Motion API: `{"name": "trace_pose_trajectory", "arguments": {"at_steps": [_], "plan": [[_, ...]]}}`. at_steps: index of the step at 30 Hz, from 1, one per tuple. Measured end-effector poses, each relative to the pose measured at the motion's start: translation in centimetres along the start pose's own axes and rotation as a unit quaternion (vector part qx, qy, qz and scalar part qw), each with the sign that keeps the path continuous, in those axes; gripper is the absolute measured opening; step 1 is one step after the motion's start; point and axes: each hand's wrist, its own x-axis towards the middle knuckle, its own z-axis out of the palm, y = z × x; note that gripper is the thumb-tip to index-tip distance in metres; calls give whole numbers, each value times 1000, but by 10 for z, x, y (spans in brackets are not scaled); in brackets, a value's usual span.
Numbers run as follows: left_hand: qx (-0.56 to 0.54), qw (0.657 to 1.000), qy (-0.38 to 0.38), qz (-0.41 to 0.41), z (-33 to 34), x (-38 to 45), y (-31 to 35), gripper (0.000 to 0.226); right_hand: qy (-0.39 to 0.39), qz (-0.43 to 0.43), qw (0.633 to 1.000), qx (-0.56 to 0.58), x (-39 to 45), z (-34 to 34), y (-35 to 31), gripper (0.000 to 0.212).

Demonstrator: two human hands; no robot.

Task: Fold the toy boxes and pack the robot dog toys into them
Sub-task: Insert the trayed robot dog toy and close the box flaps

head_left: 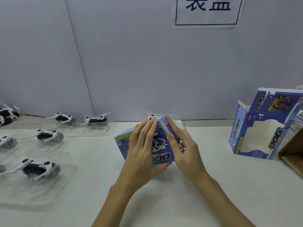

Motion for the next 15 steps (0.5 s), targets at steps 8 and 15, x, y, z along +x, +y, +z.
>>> {"name": "trace_pose_trajectory", "arguments": {"at_steps": [8, 15], "plan": [[9, 1000, 8, 14, 0, 0, 2, 110, -2, 4, 1000, 24, -1, 0, -2, 51], [22, 1000, 1, 9, 0, 0, 4, 96, -10, -6, 1000, 15, -1, -1, -4, 52]]}}
